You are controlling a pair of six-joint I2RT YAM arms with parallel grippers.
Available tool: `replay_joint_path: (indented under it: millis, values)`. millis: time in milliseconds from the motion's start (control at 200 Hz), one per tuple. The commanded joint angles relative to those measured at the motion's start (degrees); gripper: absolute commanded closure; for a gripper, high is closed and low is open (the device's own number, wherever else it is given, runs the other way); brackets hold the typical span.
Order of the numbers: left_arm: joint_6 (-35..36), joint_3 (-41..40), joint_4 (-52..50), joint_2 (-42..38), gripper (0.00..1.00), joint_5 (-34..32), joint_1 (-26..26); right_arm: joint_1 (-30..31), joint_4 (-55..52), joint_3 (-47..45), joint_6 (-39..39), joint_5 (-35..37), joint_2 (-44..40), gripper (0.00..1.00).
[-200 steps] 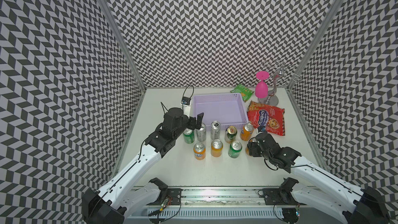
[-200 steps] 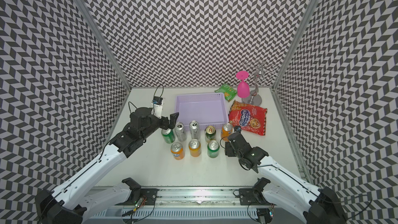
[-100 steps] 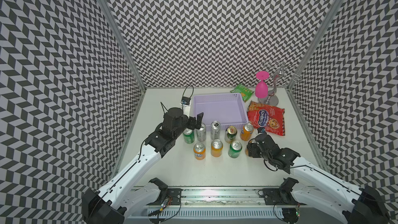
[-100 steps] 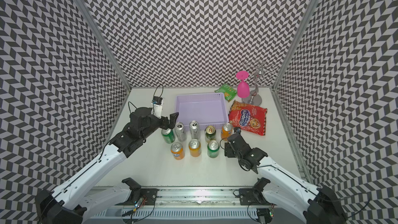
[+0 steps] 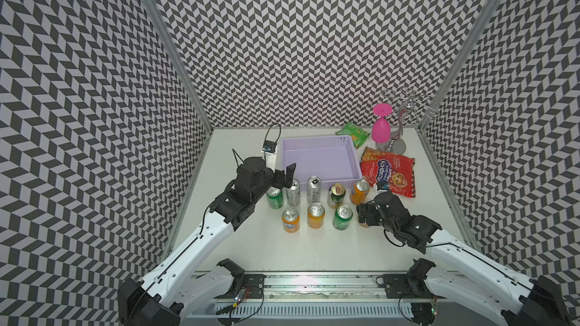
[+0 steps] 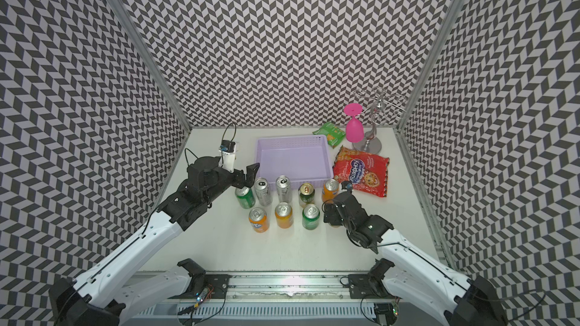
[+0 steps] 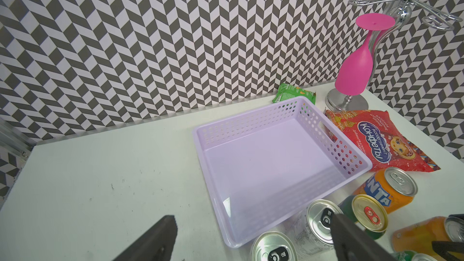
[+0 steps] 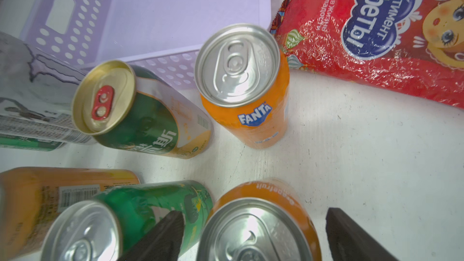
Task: Take out the drinks from the basket
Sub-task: Place the drink at the center of the board, then reset both arms
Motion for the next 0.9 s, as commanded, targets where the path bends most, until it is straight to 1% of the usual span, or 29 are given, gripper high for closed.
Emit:
replay_joint_path:
  millis: [0,135,280,431,521,631,776,891]
  values:
    - [-0.34,-0.13,1.94,-1.72,0.01,-1.18,0.46,0.39,0.82,2.81,-0.84,1.64,-1.63,0.0]
    - [-0.78,-0.43,2.58,-2.71,0.01,-2.2,0.58,0.39,0.53,4.81,-2.12,2.85,-2.2,0.0]
    - [-1.5,-1.34,3.92,-4.56,0.01,-3.79,0.72,0.45,2.61,6.51,-4.21,4.74,-2.83,0.0]
    - [-2.59,-3.12,5.77,-7.69,0.01,-6.61,0.9,-0.17,3.5,10.31,-8.18,6.73,-2.09,0.0]
    - [-3.62,-4.72,7.18,-10.34,0.01,-9.23,0.97,-1.42,4.51,12.8,-11.3,6.75,-0.86,0.01]
    - [-4.96,-7.62,9.24,-14.64,0.01,-12.53,1.02,-5.03,8.03,14.34,-15.3,5.19,0.05,0.0]
    - [-6.41,-11.55,11.78,-20.31,0.01,-17.36,1.17,-13.07,15.57,14.16,-18.25,-1.51,0.27,0.0]
    - [-6.77,-14.01,13.46,-23.98,0.01,-20.68,1.21,-18.02,22.54,12.63,-19.76,-2.33,0.06,0.01]
